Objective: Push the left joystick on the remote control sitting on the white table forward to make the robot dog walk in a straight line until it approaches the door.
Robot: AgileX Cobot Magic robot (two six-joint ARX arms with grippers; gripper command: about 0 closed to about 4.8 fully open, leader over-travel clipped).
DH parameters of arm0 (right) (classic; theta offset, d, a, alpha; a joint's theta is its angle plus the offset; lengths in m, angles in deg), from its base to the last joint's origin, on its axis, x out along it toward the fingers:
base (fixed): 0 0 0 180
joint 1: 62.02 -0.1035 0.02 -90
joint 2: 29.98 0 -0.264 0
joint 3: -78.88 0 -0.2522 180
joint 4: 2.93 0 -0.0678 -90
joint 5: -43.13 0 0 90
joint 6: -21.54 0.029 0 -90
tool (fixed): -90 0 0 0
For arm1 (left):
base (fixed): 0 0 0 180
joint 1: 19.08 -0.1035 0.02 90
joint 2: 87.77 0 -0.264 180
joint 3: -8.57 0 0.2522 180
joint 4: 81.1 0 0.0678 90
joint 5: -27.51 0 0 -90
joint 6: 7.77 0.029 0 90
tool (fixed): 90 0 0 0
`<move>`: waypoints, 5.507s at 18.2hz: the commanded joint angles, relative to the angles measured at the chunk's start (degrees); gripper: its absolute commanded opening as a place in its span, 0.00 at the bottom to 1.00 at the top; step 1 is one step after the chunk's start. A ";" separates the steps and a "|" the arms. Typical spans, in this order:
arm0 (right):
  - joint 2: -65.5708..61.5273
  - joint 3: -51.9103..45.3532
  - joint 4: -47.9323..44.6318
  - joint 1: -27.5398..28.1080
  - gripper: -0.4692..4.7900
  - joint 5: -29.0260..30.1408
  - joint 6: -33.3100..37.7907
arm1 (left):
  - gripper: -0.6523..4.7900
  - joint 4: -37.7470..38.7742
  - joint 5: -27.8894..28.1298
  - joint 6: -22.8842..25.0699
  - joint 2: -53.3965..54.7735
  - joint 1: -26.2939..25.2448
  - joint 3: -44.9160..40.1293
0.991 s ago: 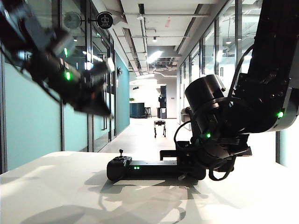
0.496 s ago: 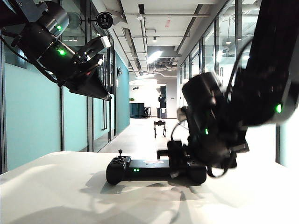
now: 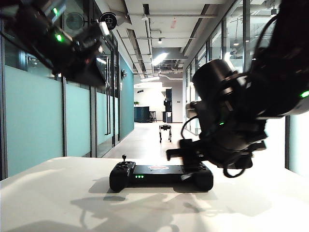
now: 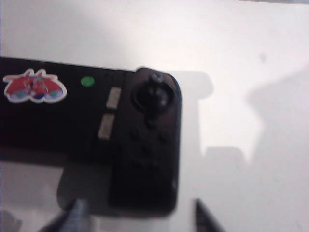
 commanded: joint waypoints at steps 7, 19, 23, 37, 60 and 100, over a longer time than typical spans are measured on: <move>8.26 -5.62 -0.57 -0.09 0.09 -0.04 -1.86 | 0.11 6.56 12.72 -5.84 -14.86 0.11 -0.22; 21.29 -10.88 3.19 -2.23 0.09 0.26 -4.92 | 0.11 8.59 30.29 -11.69 -54.64 0.15 -26.08; 25.66 -11.87 5.66 -3.39 0.09 0.33 -5.11 | 0.11 8.02 35.67 -13.97 -70.75 0.15 -36.83; 30.14 -11.96 9.07 -7.30 0.09 0.31 -6.62 | 0.11 0.35 33.77 -15.28 -92.76 0.13 -63.52; 59.98 -28.48 16.13 -7.80 0.09 4.02 -8.09 | 0.11 -0.07 31.12 -15.23 -92.59 0.11 -67.73; 111.03 -41.46 38.56 29.27 0.09 25.94 -15.72 | 0.11 -0.07 31.12 -15.23 -92.59 0.11 -67.73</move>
